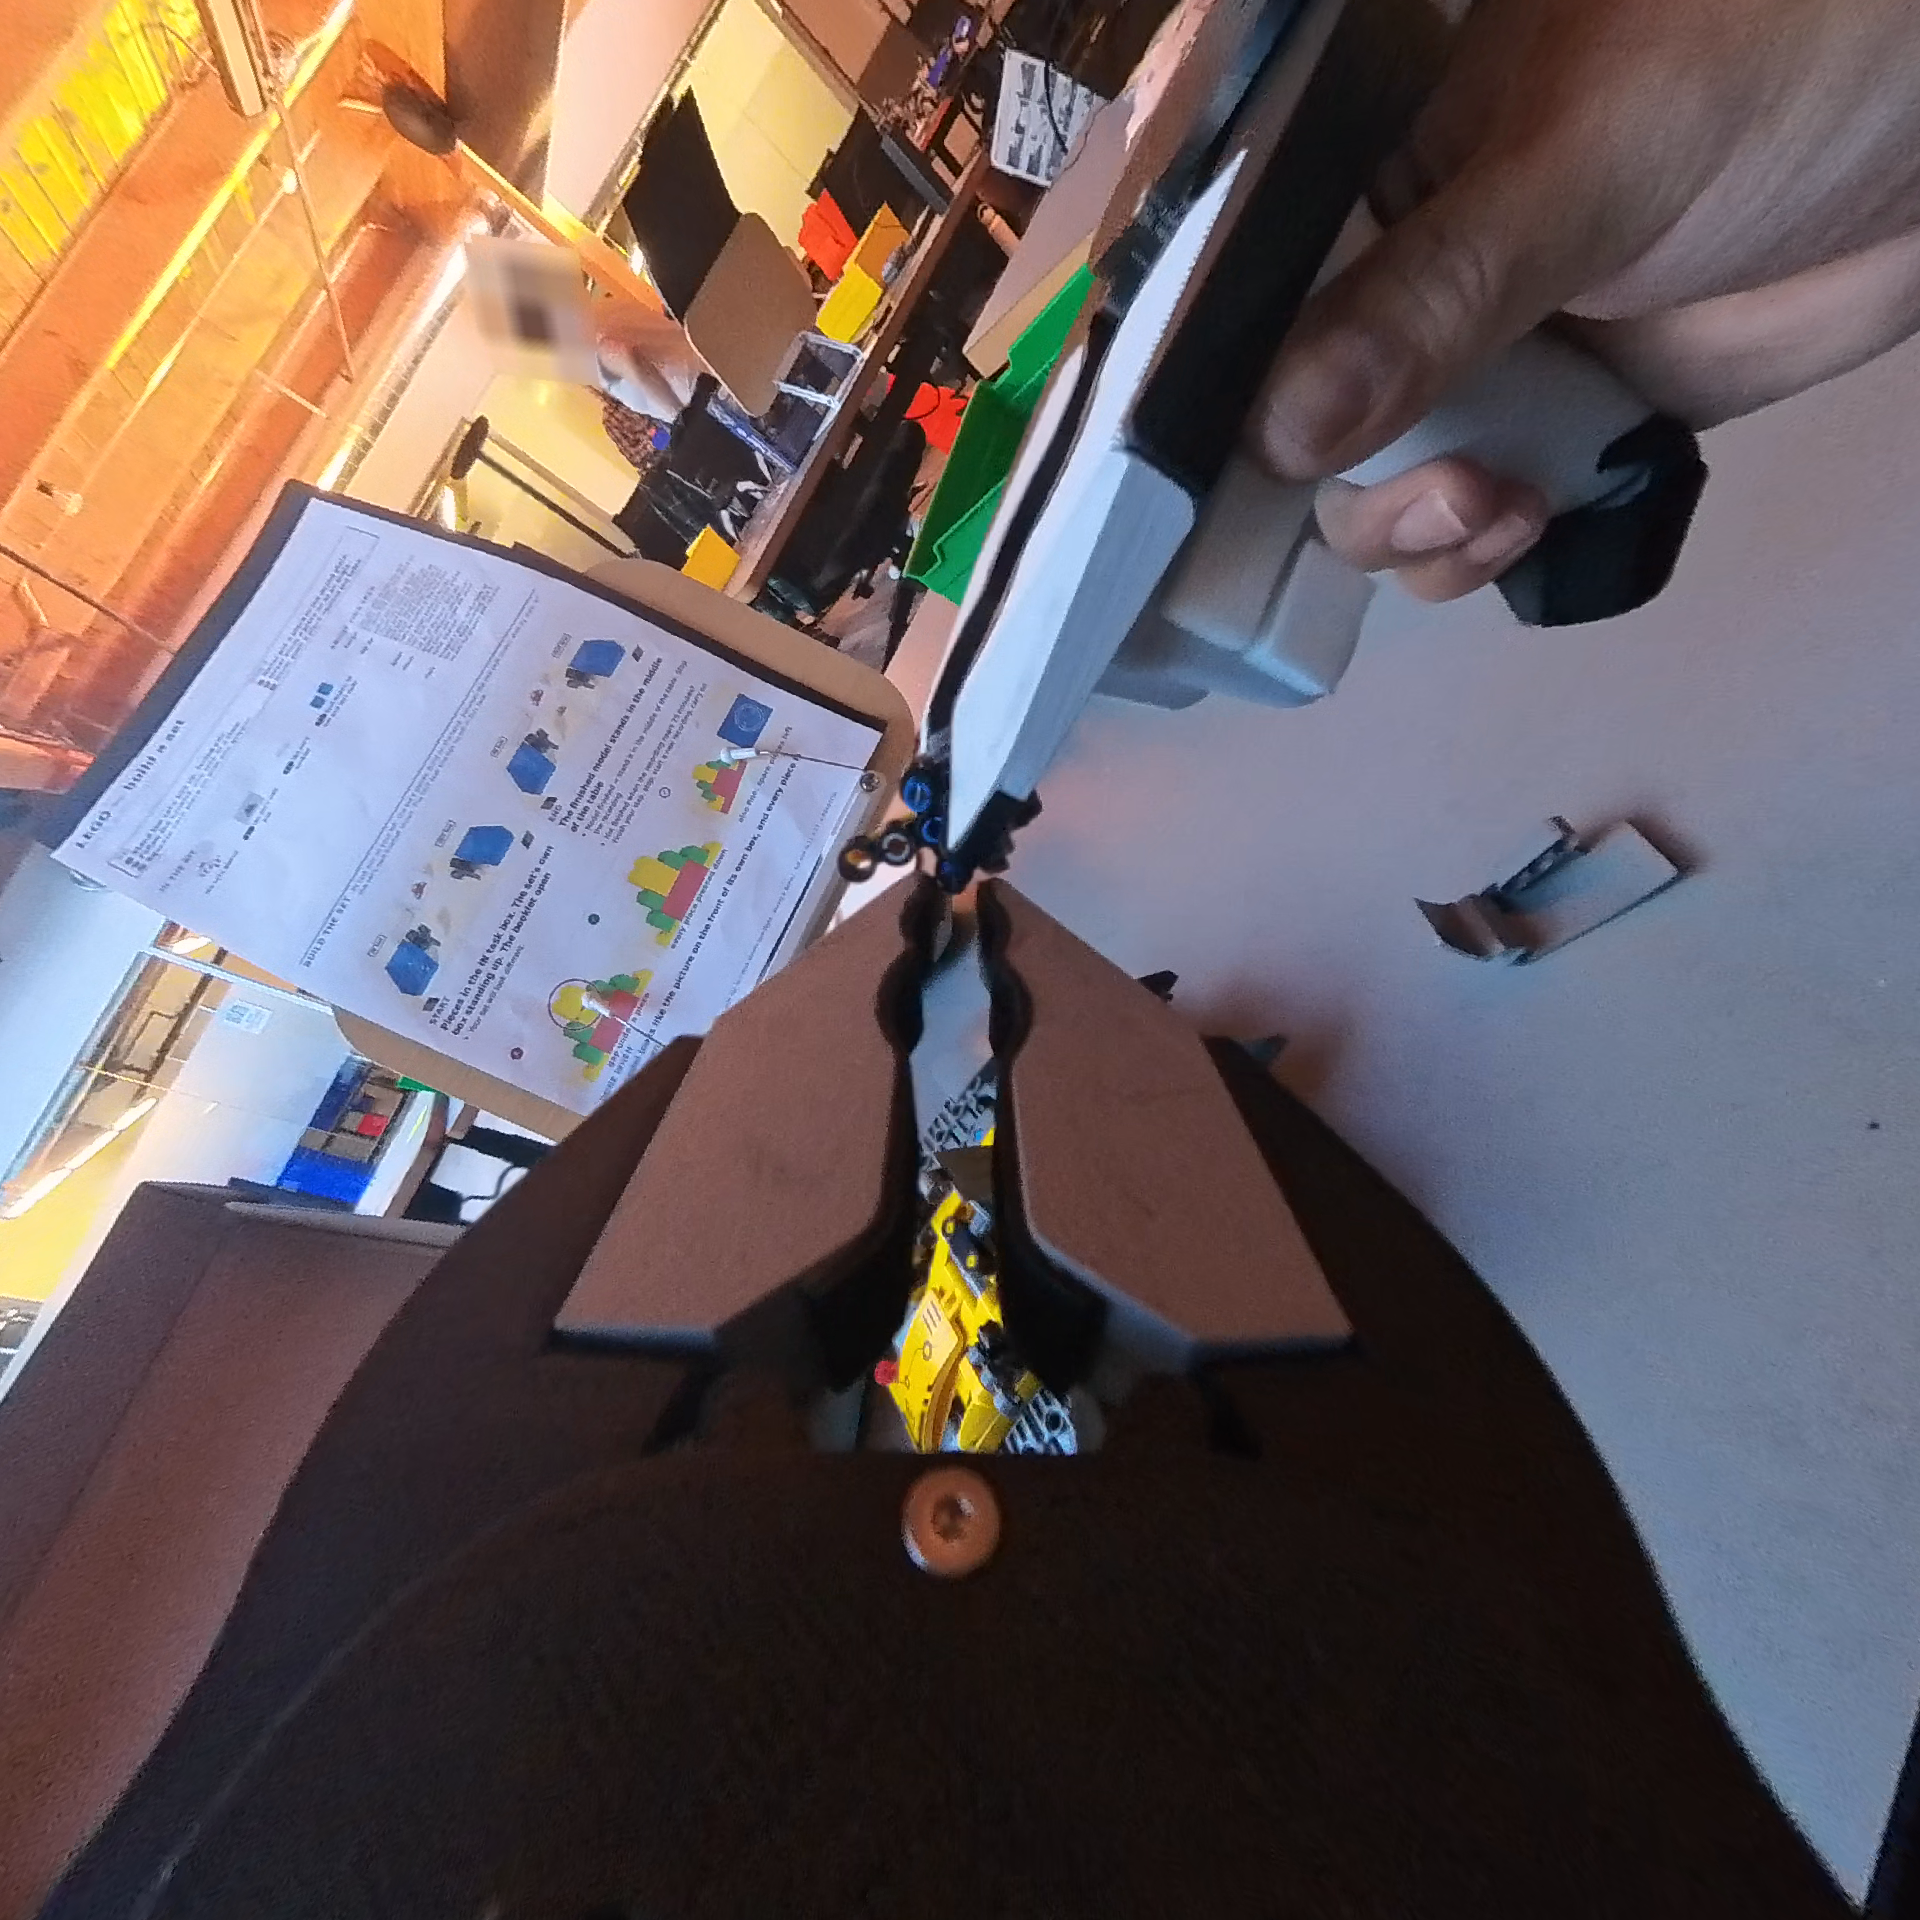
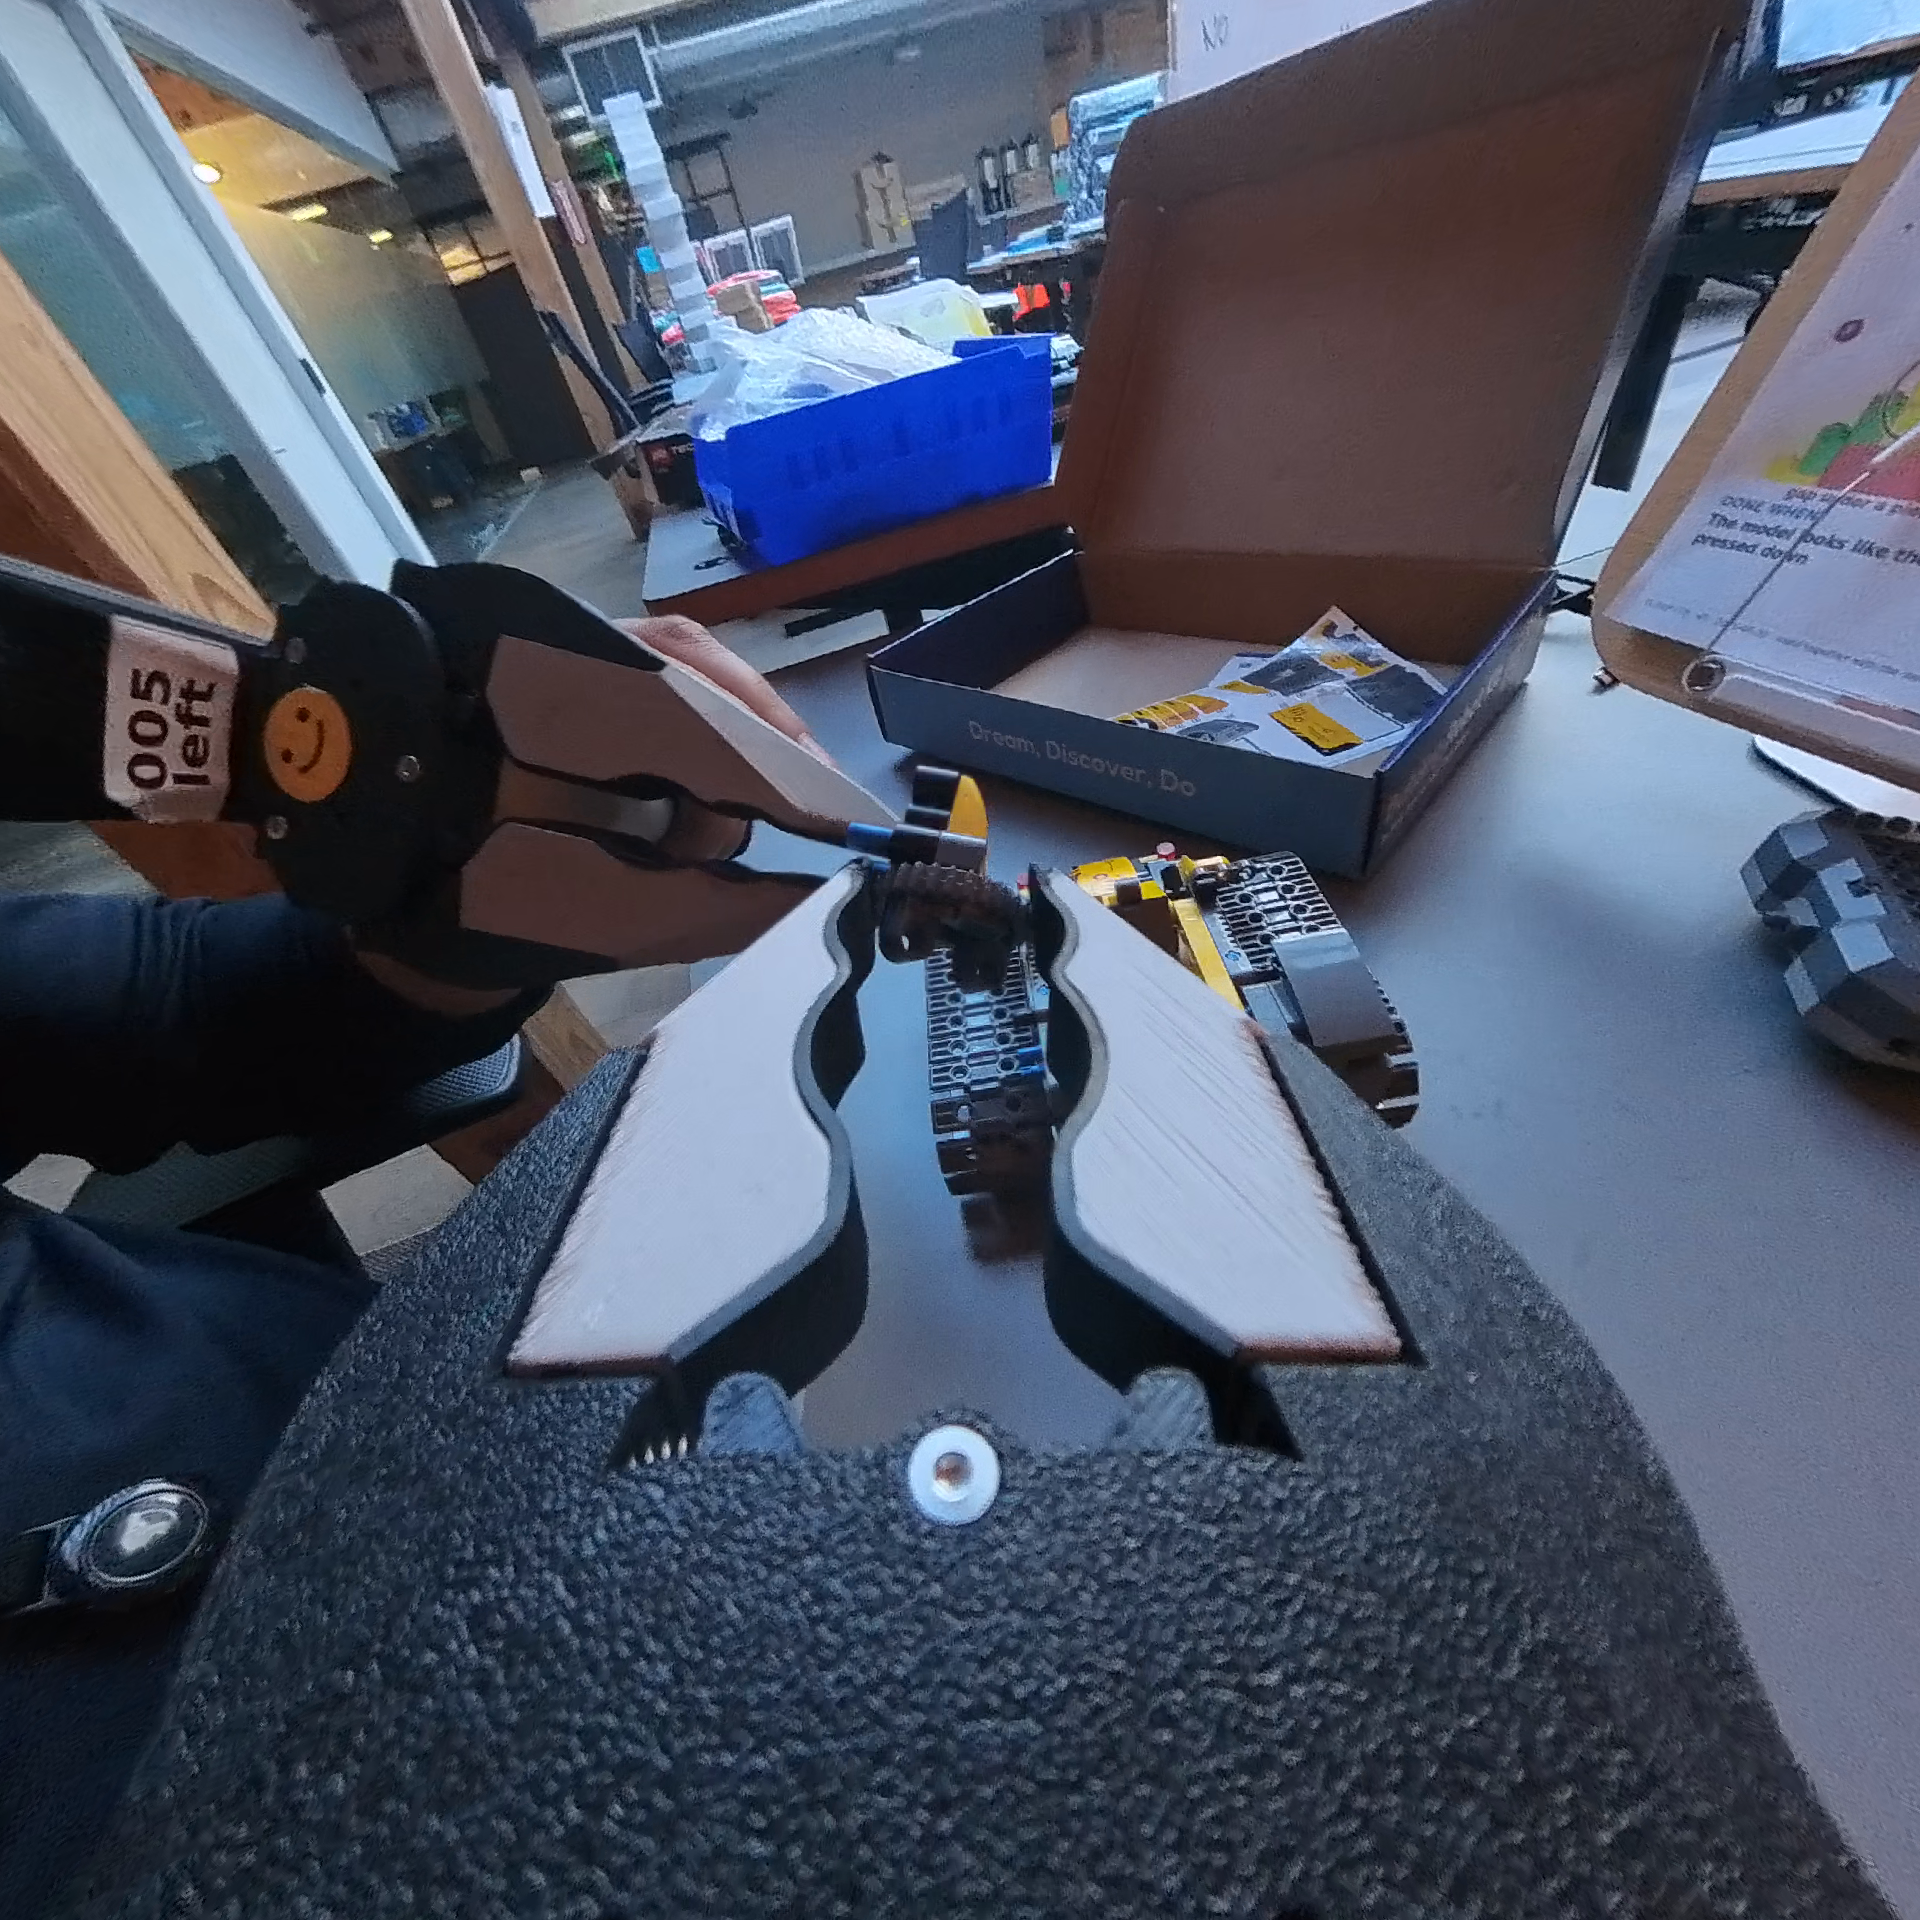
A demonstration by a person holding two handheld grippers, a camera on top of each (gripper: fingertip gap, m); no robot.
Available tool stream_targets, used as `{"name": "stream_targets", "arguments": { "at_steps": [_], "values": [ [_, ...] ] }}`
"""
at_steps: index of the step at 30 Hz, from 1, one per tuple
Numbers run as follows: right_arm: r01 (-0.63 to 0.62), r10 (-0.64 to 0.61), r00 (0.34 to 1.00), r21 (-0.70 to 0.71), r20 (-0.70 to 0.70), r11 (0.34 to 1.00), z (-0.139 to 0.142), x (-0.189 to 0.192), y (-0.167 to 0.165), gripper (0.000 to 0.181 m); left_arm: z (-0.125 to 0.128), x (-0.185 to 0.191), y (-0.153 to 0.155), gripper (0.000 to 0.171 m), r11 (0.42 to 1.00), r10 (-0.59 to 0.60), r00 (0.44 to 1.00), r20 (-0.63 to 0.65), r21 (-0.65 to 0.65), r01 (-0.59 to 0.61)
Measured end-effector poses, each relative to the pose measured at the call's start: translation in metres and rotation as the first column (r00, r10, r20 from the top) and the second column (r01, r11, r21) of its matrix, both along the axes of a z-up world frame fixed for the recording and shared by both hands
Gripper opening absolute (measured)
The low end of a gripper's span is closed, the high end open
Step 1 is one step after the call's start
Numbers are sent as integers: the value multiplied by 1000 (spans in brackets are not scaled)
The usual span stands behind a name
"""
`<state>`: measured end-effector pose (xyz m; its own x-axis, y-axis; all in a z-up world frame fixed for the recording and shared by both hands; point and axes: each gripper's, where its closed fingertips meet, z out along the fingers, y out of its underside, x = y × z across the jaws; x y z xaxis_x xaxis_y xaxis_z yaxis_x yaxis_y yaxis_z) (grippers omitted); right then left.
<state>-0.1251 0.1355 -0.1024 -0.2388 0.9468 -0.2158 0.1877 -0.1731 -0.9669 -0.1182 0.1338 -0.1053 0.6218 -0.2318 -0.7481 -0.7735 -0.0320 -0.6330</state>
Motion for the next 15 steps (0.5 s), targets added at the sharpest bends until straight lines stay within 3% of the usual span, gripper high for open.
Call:
{"name": "stream_targets", "arguments": {
  "at_steps": [15],
  "values": [
    [1,-1,1000,-15,28,1000,-4,0,2,27,-4,1,1,8,1000,5,998,-63,8,-4]
  ]
}}
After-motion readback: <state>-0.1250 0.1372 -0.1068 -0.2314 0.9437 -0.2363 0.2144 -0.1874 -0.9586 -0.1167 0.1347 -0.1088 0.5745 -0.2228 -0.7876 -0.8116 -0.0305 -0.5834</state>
